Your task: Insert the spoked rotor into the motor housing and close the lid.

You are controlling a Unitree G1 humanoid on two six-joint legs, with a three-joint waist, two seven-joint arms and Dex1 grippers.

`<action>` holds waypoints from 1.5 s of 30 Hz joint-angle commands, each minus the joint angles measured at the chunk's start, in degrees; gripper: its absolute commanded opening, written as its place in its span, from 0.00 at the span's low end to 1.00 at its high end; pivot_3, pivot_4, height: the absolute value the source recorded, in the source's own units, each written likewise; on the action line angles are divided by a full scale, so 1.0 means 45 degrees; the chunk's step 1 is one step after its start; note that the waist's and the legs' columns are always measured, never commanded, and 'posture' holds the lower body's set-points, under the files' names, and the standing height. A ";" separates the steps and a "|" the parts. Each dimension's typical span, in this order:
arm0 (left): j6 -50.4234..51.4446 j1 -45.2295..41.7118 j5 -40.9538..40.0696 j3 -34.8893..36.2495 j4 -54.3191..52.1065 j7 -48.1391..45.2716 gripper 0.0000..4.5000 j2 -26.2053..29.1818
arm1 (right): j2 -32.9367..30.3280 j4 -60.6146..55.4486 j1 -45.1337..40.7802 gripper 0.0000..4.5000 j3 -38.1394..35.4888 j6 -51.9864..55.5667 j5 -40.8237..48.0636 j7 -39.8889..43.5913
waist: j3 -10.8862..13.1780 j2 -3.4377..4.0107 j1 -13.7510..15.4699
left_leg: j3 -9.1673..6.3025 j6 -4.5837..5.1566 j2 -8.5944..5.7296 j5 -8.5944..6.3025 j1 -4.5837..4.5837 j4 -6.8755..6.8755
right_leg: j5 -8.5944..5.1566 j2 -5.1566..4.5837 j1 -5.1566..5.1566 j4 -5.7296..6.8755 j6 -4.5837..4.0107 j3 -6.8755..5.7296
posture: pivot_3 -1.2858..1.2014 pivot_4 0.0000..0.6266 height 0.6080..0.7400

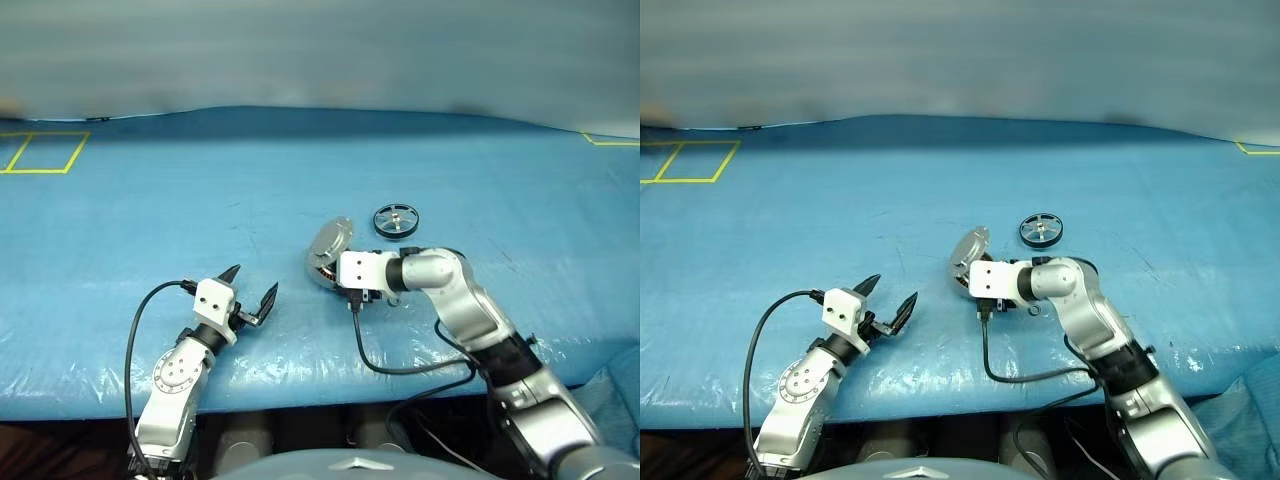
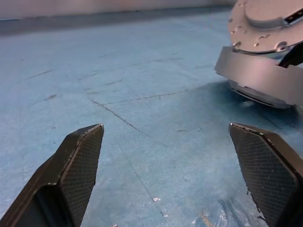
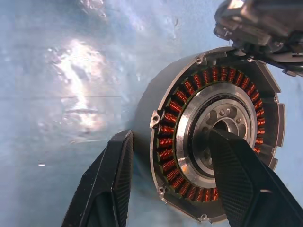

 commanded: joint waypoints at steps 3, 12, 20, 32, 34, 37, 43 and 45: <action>-0.0231 -0.0117 0.0051 -0.0189 -0.0050 -0.0151 1.00 -0.0042 | 0.1485 -0.3365 0.1471 0.47 -0.0874 0.5433 0.0187 -0.1712 | -0.0008 -0.0016 -0.0061 | -0.0008 -0.0002 0.0009 0.0000 0.0003 0.0005 | -0.0004 -0.0001 -0.0017 0.0008 0.0010 0.0002 | 0.52 0.24 1.00; -0.0207 -0.0284 0.0079 -0.0254 0.0038 -0.0228 1.00 0.0069 | 0.6175 -0.4891 0.0120 0.47 -0.3125 1.3748 0.0991 -0.5198 | -0.0014 -0.0023 -0.0058 | -0.0039 -0.0009 0.0009 0.0005 -0.0032 0.0005 | 0.0018 -0.0008 -0.0067 0.0005 -0.0013 -0.0002 | 0.52 0.24 1.00; -0.0277 -0.0122 0.0151 -0.0143 -0.0031 -0.0037 1.00 0.0086 | 0.7714 -0.4965 -0.0244 0.47 -0.3106 1.5616 0.1944 -0.7063 | -0.0021 -0.0031 -0.0137 | -0.0059 -0.0013 0.0005 0.0001 -0.0038 -0.0051 | 0.0001 -0.0007 -0.0069 -0.0006 -0.0036 -0.0021 | 0.52 0.24 1.00; -0.0356 0.0334 0.0197 0.0393 -0.0323 0.0292 1.00 0.0303 | 0.8026 -0.4562 -0.0190 0.47 -0.2475 1.5616 0.4212 -0.8197 | -0.0036 -0.0058 -0.0520 | -0.0069 -0.0013 0.0022 0.0001 -0.0024 -0.0058 | -0.0015 0.0009 -0.0066 0.0003 -0.0034 -0.0027 | 0.52 0.24 1.00; -0.0353 0.0411 0.0213 0.0449 -0.0345 0.0274 1.00 0.0331 | 0.8288 -0.4344 -0.0332 0.47 -0.2610 1.5616 0.4390 -0.8514 | -0.0038 -0.0061 -0.0562 | -0.0070 -0.0013 0.0023 0.0001 -0.0019 -0.0067 | -0.0019 0.0009 -0.0067 0.0003 -0.0040 -0.0027 | 0.52 0.24 1.00; -0.0345 0.0426 0.0235 0.0451 -0.0360 0.0277 1.00 0.0321 | 0.8475 -0.4208 -0.0476 0.68 -0.2669 1.5616 0.4731 -0.8906 | -0.0036 -0.0059 -0.0616 | -0.0069 -0.0013 0.0024 0.0001 -0.0017 -0.0069 | -0.0020 0.0009 -0.0067 0.0004 -0.0039 -0.0027 | 0.52 0.24 1.00; -0.0316 0.0337 0.0285 0.0373 -0.0299 0.0263 1.00 0.0321 | 0.8986 -0.4215 -0.0882 0.99 -0.3241 1.5616 0.5644 -0.9745 | -0.0030 -0.0057 -0.0544 | -0.0072 -0.0013 0.0010 0.0001 -0.0044 -0.0073 | -0.0014 -0.0004 -0.0079 -0.0006 -0.0049 -0.0028 | 0.52 0.24 1.00; -0.0302 0.0320 0.0289 0.0336 -0.0279 0.0233 1.00 0.0323 | 0.9382 -0.4275 -0.1000 0.99 -0.3766 1.5616 0.6030 -1.0026 | -0.0031 -0.0059 -0.0512 | -0.0071 -0.0013 0.0006 0.0001 -0.0051 -0.0073 | -0.0014 -0.0008 -0.0085 -0.0007 -0.0044 -0.0027 | 0.52 0.24 1.00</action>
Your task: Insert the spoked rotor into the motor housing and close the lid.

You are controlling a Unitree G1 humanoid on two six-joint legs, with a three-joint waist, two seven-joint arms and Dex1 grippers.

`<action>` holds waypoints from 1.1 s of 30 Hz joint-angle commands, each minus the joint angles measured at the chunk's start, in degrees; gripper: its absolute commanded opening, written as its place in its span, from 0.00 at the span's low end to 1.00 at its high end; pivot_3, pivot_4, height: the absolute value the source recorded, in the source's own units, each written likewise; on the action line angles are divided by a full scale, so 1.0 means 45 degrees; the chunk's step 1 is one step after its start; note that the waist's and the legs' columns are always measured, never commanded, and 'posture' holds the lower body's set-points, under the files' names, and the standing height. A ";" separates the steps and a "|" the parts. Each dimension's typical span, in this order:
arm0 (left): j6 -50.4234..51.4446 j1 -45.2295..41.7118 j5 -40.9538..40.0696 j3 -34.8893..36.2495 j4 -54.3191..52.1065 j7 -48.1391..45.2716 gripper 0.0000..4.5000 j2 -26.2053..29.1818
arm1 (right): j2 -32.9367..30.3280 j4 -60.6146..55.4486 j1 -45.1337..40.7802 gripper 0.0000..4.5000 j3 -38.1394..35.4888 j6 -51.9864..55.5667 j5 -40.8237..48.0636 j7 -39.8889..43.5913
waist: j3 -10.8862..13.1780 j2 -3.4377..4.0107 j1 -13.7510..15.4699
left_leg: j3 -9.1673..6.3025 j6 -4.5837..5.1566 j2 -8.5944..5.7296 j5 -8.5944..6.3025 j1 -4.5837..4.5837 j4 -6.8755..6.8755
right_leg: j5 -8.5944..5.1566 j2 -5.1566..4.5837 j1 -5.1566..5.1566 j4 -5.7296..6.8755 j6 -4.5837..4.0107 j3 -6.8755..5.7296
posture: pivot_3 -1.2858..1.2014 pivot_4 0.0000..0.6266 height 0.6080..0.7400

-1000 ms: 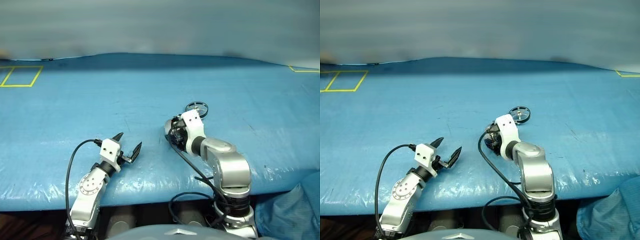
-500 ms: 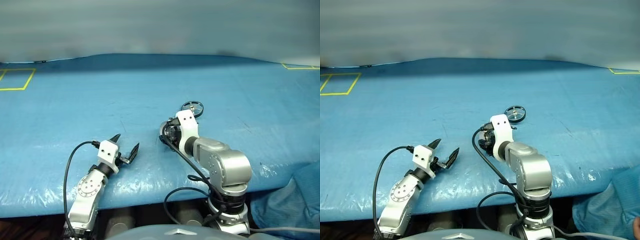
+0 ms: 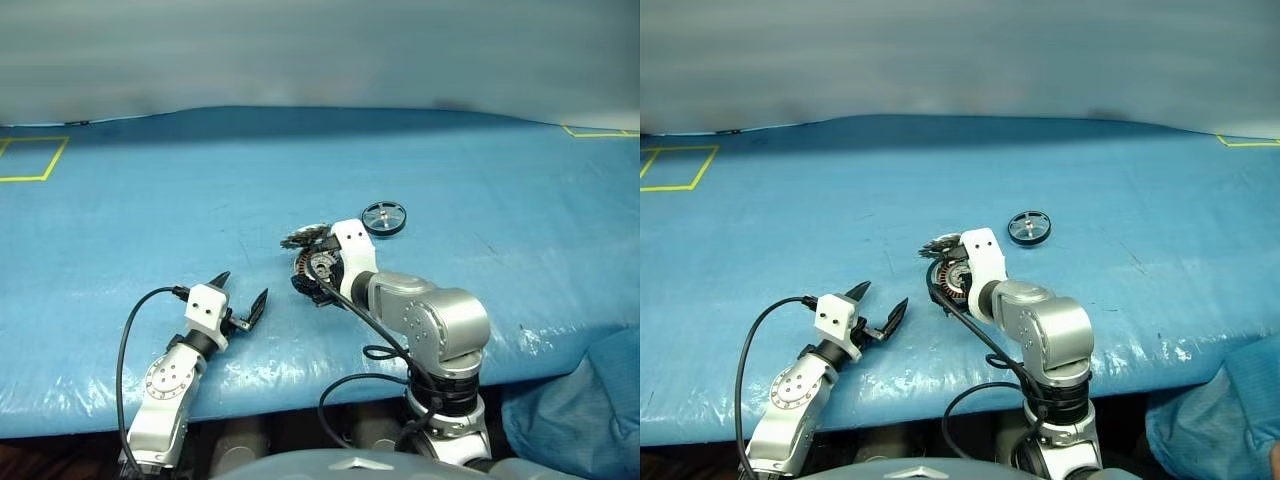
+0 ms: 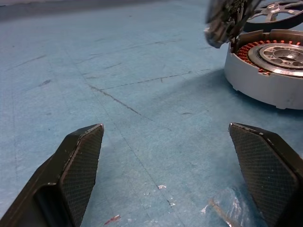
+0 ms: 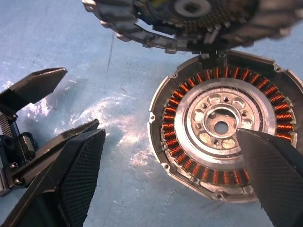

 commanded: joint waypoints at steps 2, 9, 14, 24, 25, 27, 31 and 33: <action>-0.0242 -0.0093 0.0076 -0.0063 -0.0462 -0.0059 1.00 0.0039 | 0.1740 -0.0384 0.0231 0.99 -0.0955 0.0122 0.1015 -0.0687 | 0.0001 0.0000 0.0053 | -0.0006 0.0000 0.0001 0.0000 0.0005 -0.0002 | -0.0002 0.0000 0.0006 -0.0001 0.0002 -0.0005 | 0.52 0.24 1.00; -0.0130 -0.0414 -0.0015 -0.0193 -0.0336 -0.0440 1.00 0.0128 | 0.1579 -0.1057 0.0261 0.99 -0.2498 0.0122 0.2745 -0.1970 | 0.0003 0.0003 0.0130 | -0.0004 0.0000 0.0002 0.0000 -0.0001 -0.0006 | -0.0003 0.0000 0.0000 -0.0001 0.0001 -0.0006 | 0.52 0.24 1.00; -0.0086 -0.0842 -0.0135 -0.0301 -0.0105 -0.0860 1.00 0.0222 | -0.0794 -0.1613 0.0274 0.99 -0.2968 0.0122 0.4076 -0.2142 | 0.0003 0.0004 0.0138 | -0.0004 0.0000 0.0000 0.0000 -0.0002 -0.0007 | -0.0003 0.0000 0.0004 -0.0007 0.0002 -0.0006 | 0.52 0.24 1.00; -0.0056 -0.1304 -0.0309 -0.0428 0.0134 -0.1564 1.00 0.0265 | -0.7216 -0.3231 0.2985 0.99 -0.0575 -0.5655 0.3324 -0.0246 | 0.0008 -0.0002 0.0166 | -0.0003 0.0003 -0.0011 -0.0002 -0.0006 -0.0037 | -0.0075 0.0019 0.0017 -0.0021 0.0066 -0.0008 | 0.52 0.24 1.00; -0.0058 -0.1320 -0.0307 -0.0425 0.0153 -0.1595 1.00 0.0278 | -0.7318 -0.3246 0.3430 0.99 -0.0591 -0.6372 0.3398 0.0078 | 0.0009 0.0000 0.0159 | -0.0003 0.0003 -0.0012 -0.0002 -0.0005 -0.0048 | -0.0089 0.0021 0.0015 -0.0014 0.0073 -0.0006 | 0.52 0.24 1.00; -0.0057 -0.1341 -0.0302 -0.0430 0.0176 -0.1643 1.00 0.0305 | -0.6968 -0.3156 0.4356 0.99 -0.1200 -0.7575 0.4005 0.0766 | 0.0012 -0.0006 0.0137 | -0.0002 0.0004 -0.0013 -0.0002 0.0000 -0.0061 | -0.0092 0.0026 0.0010 -0.0011 0.0081 0.0009 | 0.52 0.24 1.00; -0.0016 -0.1421 -0.0298 -0.0470 0.0244 -0.1760 1.00 0.0353 | -0.7511 -0.2712 0.5931 0.99 -0.1309 -1.0135 0.3765 0.1994 | 0.0020 -0.0020 0.0216 | -0.0010 0.0003 -0.0010 -0.0002 0.0010 -0.0046 | -0.0090 0.0032 0.0027 -0.0016 0.0095 0.0015 | 0.52 0.24 1.00; -0.0007 -0.1491 -0.0286 -0.0487 0.0301 -0.1814 1.00 0.0359 | -0.7858 -0.2092 0.6701 0.99 -0.1245 -1.1482 0.3232 0.2316 | 0.0024 -0.0028 0.0283 | -0.0013 0.0004 -0.0012 -0.0002 0.0010 -0.0024 | -0.0088 0.0019 0.0034 -0.0019 0.0103 0.0018 | 0.52 0.24 1.00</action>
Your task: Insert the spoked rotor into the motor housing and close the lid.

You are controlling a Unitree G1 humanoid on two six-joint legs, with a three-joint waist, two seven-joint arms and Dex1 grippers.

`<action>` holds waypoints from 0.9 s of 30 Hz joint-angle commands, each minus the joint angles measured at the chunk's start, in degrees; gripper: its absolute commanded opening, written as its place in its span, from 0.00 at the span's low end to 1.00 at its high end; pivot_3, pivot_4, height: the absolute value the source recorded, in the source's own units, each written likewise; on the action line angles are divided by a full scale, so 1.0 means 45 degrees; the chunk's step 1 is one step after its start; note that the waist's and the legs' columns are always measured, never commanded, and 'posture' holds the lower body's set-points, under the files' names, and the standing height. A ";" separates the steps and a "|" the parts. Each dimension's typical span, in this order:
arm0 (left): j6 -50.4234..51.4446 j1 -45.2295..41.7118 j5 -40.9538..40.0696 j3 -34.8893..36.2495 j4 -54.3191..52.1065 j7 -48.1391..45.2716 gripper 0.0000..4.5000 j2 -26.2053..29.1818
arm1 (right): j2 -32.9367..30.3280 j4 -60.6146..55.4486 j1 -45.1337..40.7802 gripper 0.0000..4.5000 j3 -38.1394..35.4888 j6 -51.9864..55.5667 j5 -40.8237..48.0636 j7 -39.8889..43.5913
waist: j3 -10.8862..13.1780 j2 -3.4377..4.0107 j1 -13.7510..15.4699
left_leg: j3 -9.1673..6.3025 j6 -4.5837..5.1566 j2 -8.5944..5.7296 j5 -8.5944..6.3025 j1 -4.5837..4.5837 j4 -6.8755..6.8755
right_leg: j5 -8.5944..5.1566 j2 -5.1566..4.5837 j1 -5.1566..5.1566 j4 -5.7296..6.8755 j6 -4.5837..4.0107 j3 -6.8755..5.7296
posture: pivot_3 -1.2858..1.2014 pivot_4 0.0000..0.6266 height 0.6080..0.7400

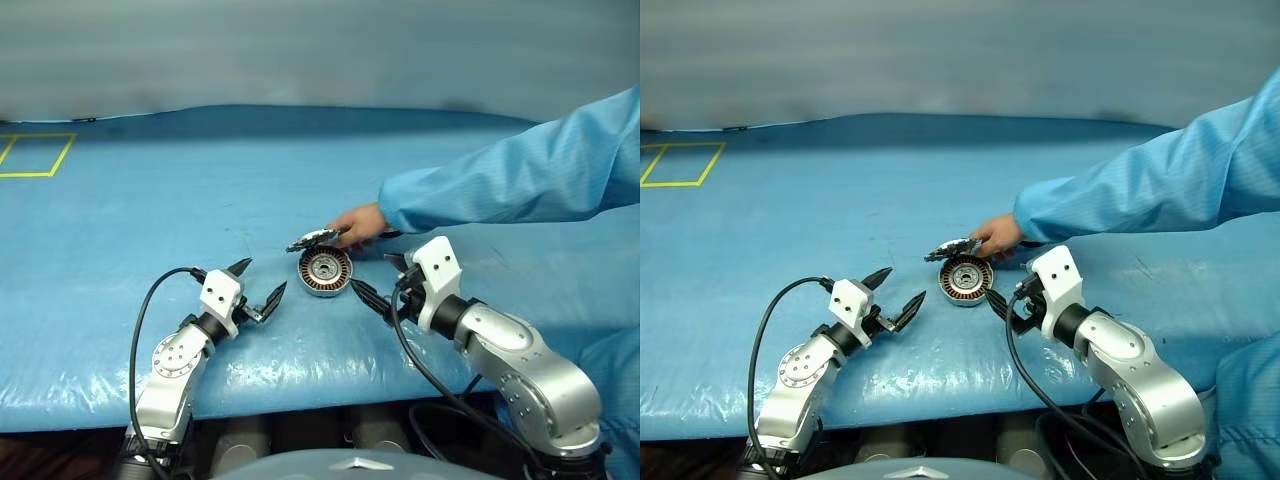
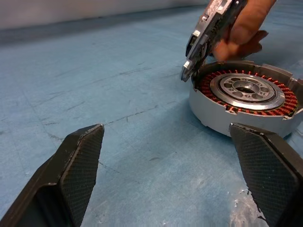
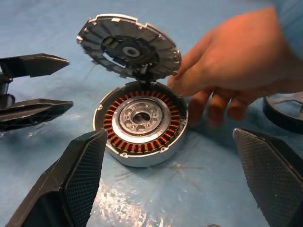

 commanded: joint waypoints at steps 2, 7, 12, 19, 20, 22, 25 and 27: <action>-0.0057 -0.0219 -0.0050 -0.0044 0.0045 -0.0106 1.00 0.0059 | -0.0630 0.1058 0.1133 0.99 -0.0077 -0.2941 -0.1107 0.0716 | 0.0004 -0.0007 0.0079 | 0.0002 0.0000 -0.0001 0.0000 0.0000 0.0023 | 0.0002 -0.0005 0.0006 0.0001 0.0004 -0.0001 | 0.52 0.24 1.00; -0.0039 -0.0359 -0.0064 -0.0090 0.0115 -0.0231 1.00 0.0155 | -0.0745 0.2339 0.1774 0.99 0.0112 -0.3947 -0.1448 0.1081 | 0.0005 -0.0009 0.0142 | 0.0010 0.0000 0.0000 -0.0001 0.0000 0.0056 | 0.0007 -0.0011 0.0005 0.0019 0.0008 0.0004 | 0.52 0.24 1.00; -0.0020 -0.0417 -0.0041 -0.0120 0.0117 -0.0250 1.00 0.0159 | -0.0481 0.2678 0.1715 0.99 0.0232 -0.4475 -0.1400 0.1243 | 0.0006 -0.0007 0.0192 | 0.0007 0.0000 0.0006 -0.0001 0.0000 0.0051 | 0.0009 -0.0004 0.0001 0.0024 0.0003 0.0003 | 0.52 0.24 1.00; -0.0040 -0.0362 0.0016 -0.0151 0.0106 -0.0177 1.00 0.0080 | -0.0498 0.3073 0.1562 0.99 0.0318 -0.4897 -0.1482 0.1365 | 0.0005 -0.0008 0.0237 | 0.0010 0.0003 0.0000 -0.0003 -0.0003 0.0056 | 0.0010 -0.0008 0.0006 0.0018 0.0004 0.0006 | 0.52 0.24 1.00; -0.0046 -0.0346 0.0026 -0.0161 0.0104 -0.0156 1.00 0.0062 | -0.0531 0.3102 0.1543 0.99 0.0285 -0.4926 -0.1438 0.1426 | 0.0005 -0.0008 0.0236 | 0.0011 0.0003 0.0000 -0.0003 -0.0003 0.0058 | 0.0010 -0.0008 0.0008 0.0019 0.0004 0.0006 | 0.52 0.24 1.00; -0.0057 -0.0319 0.0059 -0.0195 0.0121 -0.0121 1.00 0.0035 | -0.0678 0.3143 0.1505 0.99 0.0306 -0.4992 -0.1430 0.1615 | 0.0005 -0.0008 0.0237 | 0.0011 0.0003 0.0000 -0.0003 -0.0001 0.0059 | 0.0010 -0.0008 0.0009 0.0020 0.0003 0.0005 | 0.52 0.24 1.00; -0.0055 -0.0328 0.0075 -0.0229 0.0141 -0.0094 1.00 0.0034 | -0.0744 0.3168 0.1458 0.99 0.0336 -0.5017 -0.1391 0.1797 | 0.0005 -0.0008 0.0240 | 0.0012 0.0003 0.0000 -0.0003 -0.0002 0.0058 | 0.0010 -0.0008 0.0009 0.0020 0.0003 0.0006 | 0.52 0.24 1.00; -0.0053 -0.0344 0.0084 -0.0257 0.0141 -0.0082 1.00 0.0041 | -0.0789 0.3155 0.1436 0.99 0.0338 -0.5056 -0.1428 0.1874 | 0.0005 -0.0008 0.0235 | 0.0013 0.0003 0.0000 -0.0003 -0.0002 0.0058 | 0.0011 -0.0006 0.0009 0.0020 0.0003 0.0005 | 0.52 0.24 1.00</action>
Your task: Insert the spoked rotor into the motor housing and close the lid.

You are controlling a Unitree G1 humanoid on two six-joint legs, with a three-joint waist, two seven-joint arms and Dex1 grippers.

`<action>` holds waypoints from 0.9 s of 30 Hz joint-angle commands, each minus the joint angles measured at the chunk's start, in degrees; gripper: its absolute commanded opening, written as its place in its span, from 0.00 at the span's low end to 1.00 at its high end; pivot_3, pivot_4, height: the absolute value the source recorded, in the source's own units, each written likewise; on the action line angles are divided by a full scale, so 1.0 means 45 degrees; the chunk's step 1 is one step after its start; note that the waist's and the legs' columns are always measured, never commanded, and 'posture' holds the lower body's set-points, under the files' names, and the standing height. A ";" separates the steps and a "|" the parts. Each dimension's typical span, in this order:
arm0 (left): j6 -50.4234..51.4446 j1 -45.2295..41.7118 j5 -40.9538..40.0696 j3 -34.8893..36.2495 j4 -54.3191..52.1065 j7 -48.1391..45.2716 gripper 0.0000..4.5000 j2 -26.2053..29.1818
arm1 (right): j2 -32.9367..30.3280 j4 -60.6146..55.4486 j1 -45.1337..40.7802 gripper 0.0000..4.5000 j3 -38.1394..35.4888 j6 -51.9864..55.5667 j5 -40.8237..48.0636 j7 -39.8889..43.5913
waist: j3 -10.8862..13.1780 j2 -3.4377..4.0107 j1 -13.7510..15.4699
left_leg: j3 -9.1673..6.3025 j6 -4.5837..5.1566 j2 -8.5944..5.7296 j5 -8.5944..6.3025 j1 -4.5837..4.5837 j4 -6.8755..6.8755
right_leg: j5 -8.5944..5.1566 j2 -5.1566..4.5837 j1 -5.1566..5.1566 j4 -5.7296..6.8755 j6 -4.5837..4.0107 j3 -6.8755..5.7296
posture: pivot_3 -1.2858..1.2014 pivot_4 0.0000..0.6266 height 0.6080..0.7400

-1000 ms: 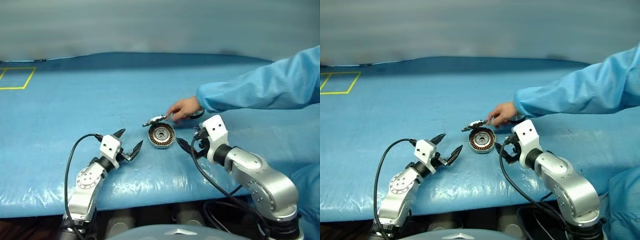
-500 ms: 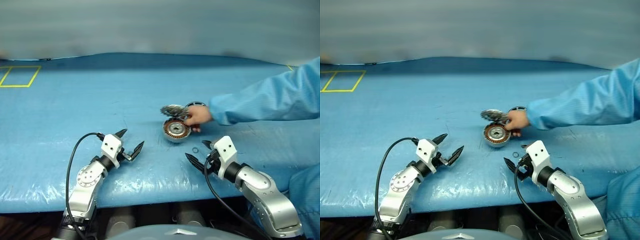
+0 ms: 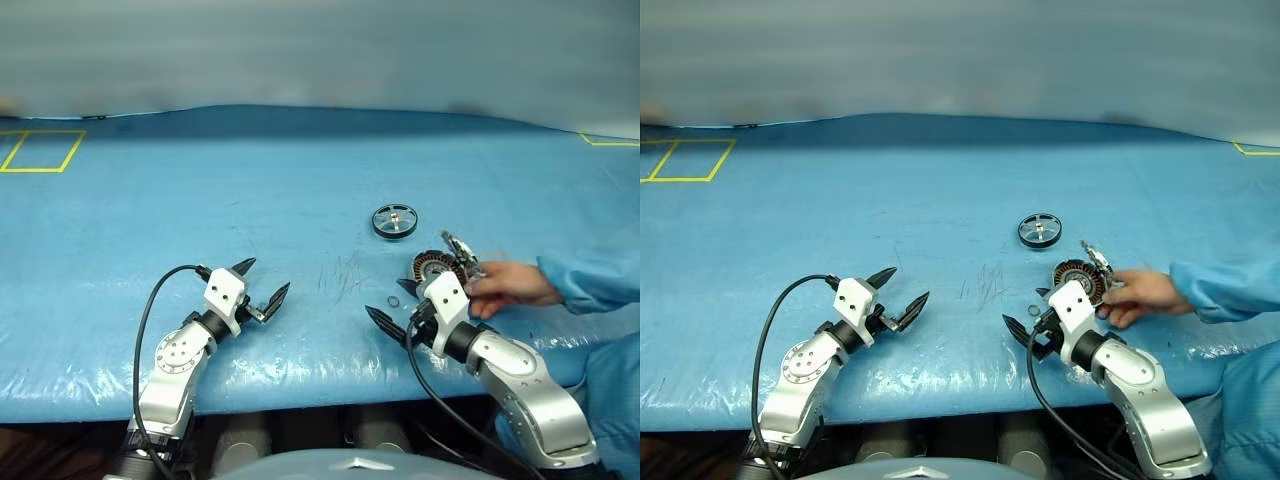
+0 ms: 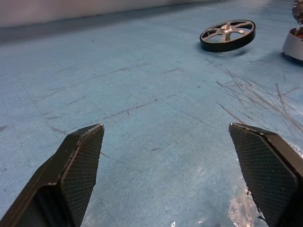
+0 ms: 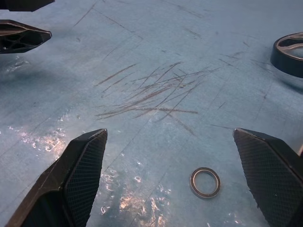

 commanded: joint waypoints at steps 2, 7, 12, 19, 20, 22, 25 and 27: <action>-0.0085 -0.0048 0.0022 -0.0087 -0.0121 0.0006 1.00 -0.0020 | -0.0153 -0.0324 -0.0178 0.99 -0.0124 -0.0377 0.0010 0.0151 | 0.0000 0.0000 -0.0003 | 0.0000 0.0000 0.0000 0.0000 0.0001 0.0001 | 0.0000 0.0001 0.0001 0.0001 0.0000 0.0000 | 0.52 0.24 1.00; -0.0058 -0.0100 0.0032 -0.0070 -0.0115 0.0015 1.00 0.0021 | -0.1466 -0.0363 -0.0638 0.99 -0.0799 0.0284 -0.0586 0.0070 | 0.0000 0.0000 0.0004 | 0.0004 0.0000 -0.0004 0.0000 0.0000 0.0016 | 0.0004 -0.0002 0.0008 0.0001 0.0005 0.0004 | 0.52 0.24 1.00; -0.0055 -0.0146 0.0050 -0.0103 -0.0065 0.0043 1.00 -0.0020 | -0.2978 0.0464 -0.1385 0.99 -0.1212 0.0579 -0.1356 0.0137 | -0.0002 -0.0004 0.0005 | 0.0021 0.0001 -0.0008 0.0000 0.0005 0.0031 | 0.0012 0.0000 0.0017 0.0003 0.0015 0.0007 | 0.52 0.24 1.00; -0.0134 -0.0071 0.0072 -0.0073 -0.0044 0.0173 1.00 -0.0080 | -0.3771 0.1221 -0.1848 0.99 -0.0898 0.1057 -0.1887 0.0544 | -0.0002 -0.0003 0.0025 | 0.0032 0.0002 -0.0011 -0.0001 0.0002 0.0023 | 0.0044 0.0008 0.0021 -0.0001 -0.0039 0.0011 | 0.52 0.24 1.00; -0.0147 -0.0016 0.0073 -0.0048 -0.0063 0.0192 1.00 -0.0067 | -0.3796 0.1094 -0.1784 0.99 -0.0823 0.1145 -0.1914 0.0619 | -0.0002 -0.0003 0.0025 | 0.0032 0.0003 -0.0012 -0.0001 0.0001 0.0023 | 0.0045 0.0007 0.0022 -0.0001 -0.0039 0.0012 | 0.52 0.24 1.00; -0.0160 0.0046 0.0074 -0.0022 -0.0080 0.0212 1.00 -0.0044 | -0.3797 0.0922 -0.1712 0.99 -0.0777 0.1282 -0.1946 0.0675 | -0.0002 -0.0003 0.0023 | 0.0032 0.0003 -0.0013 -0.0001 0.0002 0.0026 | 0.0045 0.0006 0.0024 -0.0001 -0.0033 0.0012 | 0.52 0.24 1.00; -0.0167 0.0089 0.0083 -0.0001 -0.0086 0.0246 1.00 -0.0024 | -0.3771 0.0499 -0.1556 0.99 -0.0778 0.1603 -0.1867 0.0768 | -0.0002 -0.0003 0.0023 | 0.0032 0.0003 -0.0012 -0.0001 0.0004 0.0032 | 0.0016 0.0007 0.0025 0.0002 0.0017 0.0012 | 0.52 0.24 1.00; -0.0162 0.0081 0.0095 -0.0007 -0.0083 0.0264 1.00 -0.0027 | -0.3795 0.0196 -0.1378 0.99 -0.0727 0.1787 -0.1869 0.0829 | -0.0002 -0.0003 0.0024 | 0.0030 0.0003 -0.0010 -0.0001 0.0006 0.0034 | 0.0016 0.0007 0.0026 0.0004 0.0018 0.0011 | 0.52 0.24 1.00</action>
